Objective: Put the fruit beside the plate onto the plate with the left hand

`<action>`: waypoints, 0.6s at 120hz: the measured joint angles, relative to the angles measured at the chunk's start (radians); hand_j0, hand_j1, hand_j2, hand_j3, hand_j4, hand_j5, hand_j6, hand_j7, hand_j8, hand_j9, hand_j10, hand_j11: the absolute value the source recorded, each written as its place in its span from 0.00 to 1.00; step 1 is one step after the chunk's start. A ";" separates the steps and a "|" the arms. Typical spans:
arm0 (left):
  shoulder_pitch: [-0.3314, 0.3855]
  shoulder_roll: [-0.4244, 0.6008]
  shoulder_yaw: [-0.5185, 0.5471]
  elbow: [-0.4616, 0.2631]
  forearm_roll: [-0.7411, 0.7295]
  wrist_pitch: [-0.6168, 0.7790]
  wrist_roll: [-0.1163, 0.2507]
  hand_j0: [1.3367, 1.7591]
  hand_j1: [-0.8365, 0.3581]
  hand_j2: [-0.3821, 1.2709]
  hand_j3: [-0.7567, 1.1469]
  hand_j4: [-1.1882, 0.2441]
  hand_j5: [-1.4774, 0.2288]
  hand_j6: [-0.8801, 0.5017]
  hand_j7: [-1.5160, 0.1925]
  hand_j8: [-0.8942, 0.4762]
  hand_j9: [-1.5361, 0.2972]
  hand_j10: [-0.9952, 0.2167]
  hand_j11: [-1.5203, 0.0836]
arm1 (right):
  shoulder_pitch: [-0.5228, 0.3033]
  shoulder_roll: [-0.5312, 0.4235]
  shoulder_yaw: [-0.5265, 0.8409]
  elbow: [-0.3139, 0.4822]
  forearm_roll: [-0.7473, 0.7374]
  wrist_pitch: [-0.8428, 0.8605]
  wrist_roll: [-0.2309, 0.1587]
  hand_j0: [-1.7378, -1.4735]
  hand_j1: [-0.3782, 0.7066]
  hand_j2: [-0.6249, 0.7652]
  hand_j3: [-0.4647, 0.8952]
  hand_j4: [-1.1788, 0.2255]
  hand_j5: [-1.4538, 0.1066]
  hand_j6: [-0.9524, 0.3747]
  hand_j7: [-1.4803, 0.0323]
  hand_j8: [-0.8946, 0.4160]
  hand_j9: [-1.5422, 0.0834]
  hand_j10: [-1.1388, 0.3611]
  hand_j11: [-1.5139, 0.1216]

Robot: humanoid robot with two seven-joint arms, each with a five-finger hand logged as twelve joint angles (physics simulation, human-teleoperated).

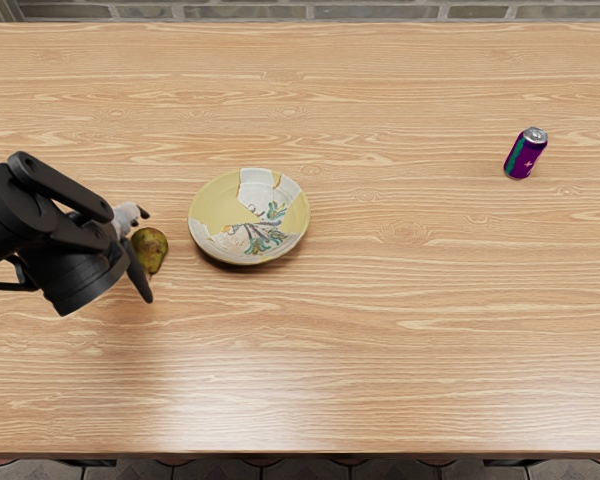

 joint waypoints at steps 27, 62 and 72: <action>0.013 0.002 -0.002 0.041 0.006 0.000 0.000 0.76 0.86 0.25 0.40 0.74 0.76 0.54 0.79 0.56 0.74 0.71 0.84 | 0.000 0.000 0.000 0.000 0.000 0.000 0.000 0.30 0.04 0.45 0.34 0.83 0.93 0.71 0.97 0.68 0.94 0.75 0.92; 0.028 0.001 -0.007 0.055 0.012 0.000 0.000 0.76 0.86 0.25 0.40 0.74 0.76 0.54 0.79 0.56 0.74 0.71 0.84 | 0.000 0.000 0.000 0.000 0.000 0.000 0.000 0.30 0.04 0.45 0.34 0.83 0.93 0.71 0.97 0.68 0.94 0.75 0.92; 0.028 -0.001 -0.008 0.060 0.013 0.000 0.000 0.76 0.86 0.25 0.40 0.74 0.76 0.54 0.79 0.56 0.74 0.71 0.84 | 0.000 0.000 0.000 -0.001 0.000 0.000 0.000 0.30 0.04 0.45 0.34 0.83 0.93 0.71 0.97 0.68 0.94 0.75 0.92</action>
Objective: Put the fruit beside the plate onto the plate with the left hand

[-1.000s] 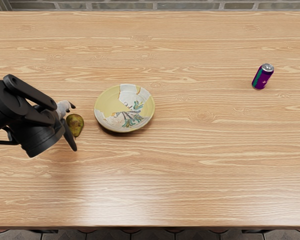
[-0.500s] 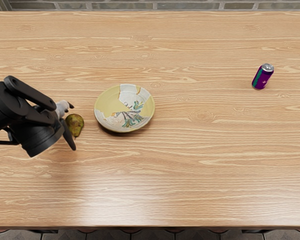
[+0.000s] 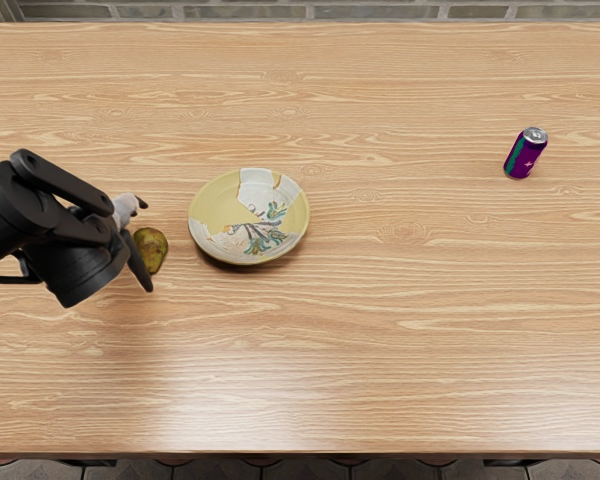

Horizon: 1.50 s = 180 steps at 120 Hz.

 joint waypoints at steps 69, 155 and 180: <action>0.023 -0.003 0.001 0.030 -0.004 0.000 0.000 0.76 0.85 0.25 0.40 0.73 0.76 0.54 0.78 0.55 0.74 0.71 0.83 | 0.000 0.000 0.000 0.000 0.000 0.000 0.000 0.30 0.04 0.45 0.34 0.83 0.93 0.71 0.97 0.68 0.94 0.75 0.92; 0.032 -0.025 -0.002 0.034 -0.006 0.000 0.000 0.76 0.78 0.26 0.40 0.68 0.71 0.49 0.73 0.50 0.69 0.65 0.78 | 0.000 0.000 0.000 0.001 0.000 0.000 0.000 0.30 0.04 0.45 0.34 0.83 0.93 0.71 0.97 0.68 0.94 0.75 0.92; 0.037 -0.030 -0.011 0.040 -0.017 0.000 0.000 0.76 0.62 0.28 0.40 0.57 0.58 0.37 0.60 0.38 0.57 0.51 0.65 | 0.000 0.000 0.000 0.000 0.000 0.000 0.000 0.30 0.04 0.45 0.34 0.83 0.93 0.71 0.97 0.68 0.94 0.75 0.92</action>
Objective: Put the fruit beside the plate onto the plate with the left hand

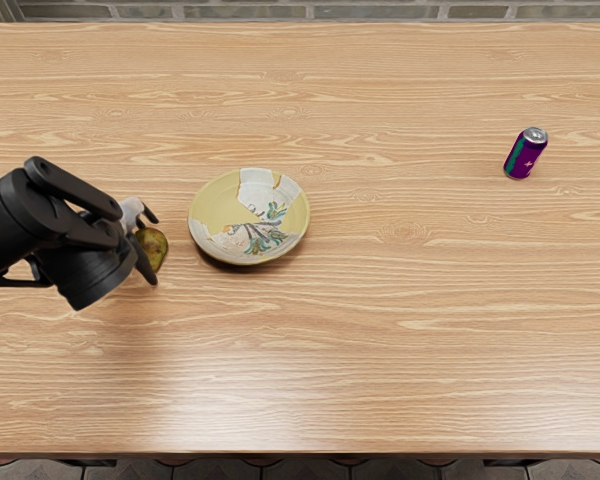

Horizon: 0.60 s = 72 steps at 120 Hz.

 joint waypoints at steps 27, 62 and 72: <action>-0.002 -0.018 -0.009 -0.008 -0.008 0.003 0.003 0.76 0.42 0.42 0.40 0.46 0.43 0.36 0.44 0.44 0.48 0.34 0.47 | 0.000 0.000 0.000 0.000 0.000 0.000 0.000 0.30 0.04 0.45 0.34 0.83 0.93 0.71 0.97 0.68 0.94 0.75 0.92; -0.011 -0.008 -0.005 -0.011 -0.041 0.000 -0.003 0.76 0.40 0.54 0.40 0.42 0.35 0.35 0.36 0.32 0.55 0.25 0.38 | -0.001 0.000 0.000 0.000 0.000 0.000 0.000 0.30 0.04 0.45 0.34 0.83 0.93 0.71 0.97 0.68 0.94 0.75 0.92; -0.017 -0.004 -0.004 -0.016 -0.066 0.000 -0.001 0.76 0.40 0.58 0.40 0.39 0.33 0.33 0.34 0.24 0.46 0.23 0.36 | 0.000 0.000 0.000 0.000 0.000 0.000 0.000 0.30 0.04 0.45 0.34 0.83 0.93 0.71 0.97 0.68 0.94 0.75 0.92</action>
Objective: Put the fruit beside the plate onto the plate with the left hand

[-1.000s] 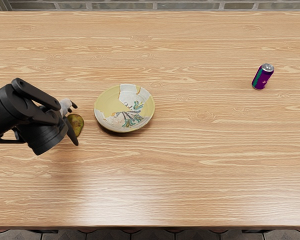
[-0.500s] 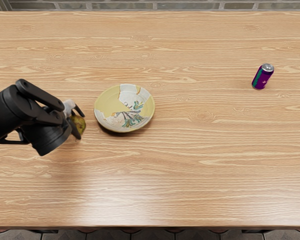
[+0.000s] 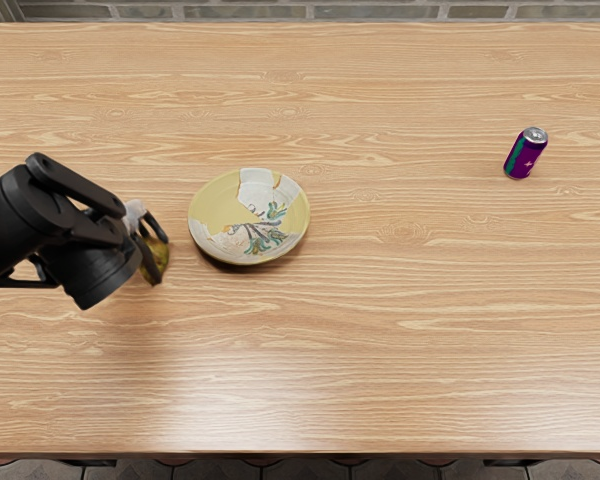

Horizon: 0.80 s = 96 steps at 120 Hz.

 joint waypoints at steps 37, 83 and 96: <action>-0.041 0.045 0.002 -0.026 -0.042 -0.001 0.004 0.75 0.41 0.56 0.40 0.41 0.28 0.34 0.30 0.30 0.32 0.19 0.32 | 0.000 0.000 0.000 0.000 0.000 0.000 0.000 0.30 0.04 0.45 0.34 0.83 0.93 0.71 0.97 0.68 0.94 0.75 0.92; -0.220 0.161 0.003 -0.065 -0.080 -0.021 0.005 0.75 0.38 0.57 0.40 0.46 0.19 0.41 0.23 0.37 0.23 0.12 0.24 | 0.000 0.000 0.000 0.000 0.000 0.000 0.000 0.30 0.04 0.45 0.34 0.83 0.93 0.71 0.97 0.68 0.94 0.75 0.92; -0.243 0.165 -0.028 -0.063 -0.080 -0.106 0.004 0.74 0.39 0.57 0.40 0.45 0.20 0.39 0.23 0.38 0.22 0.12 0.24 | 0.000 0.000 0.000 0.000 0.000 0.000 0.000 0.30 0.04 0.45 0.34 0.83 0.93 0.71 0.97 0.68 0.94 0.75 0.92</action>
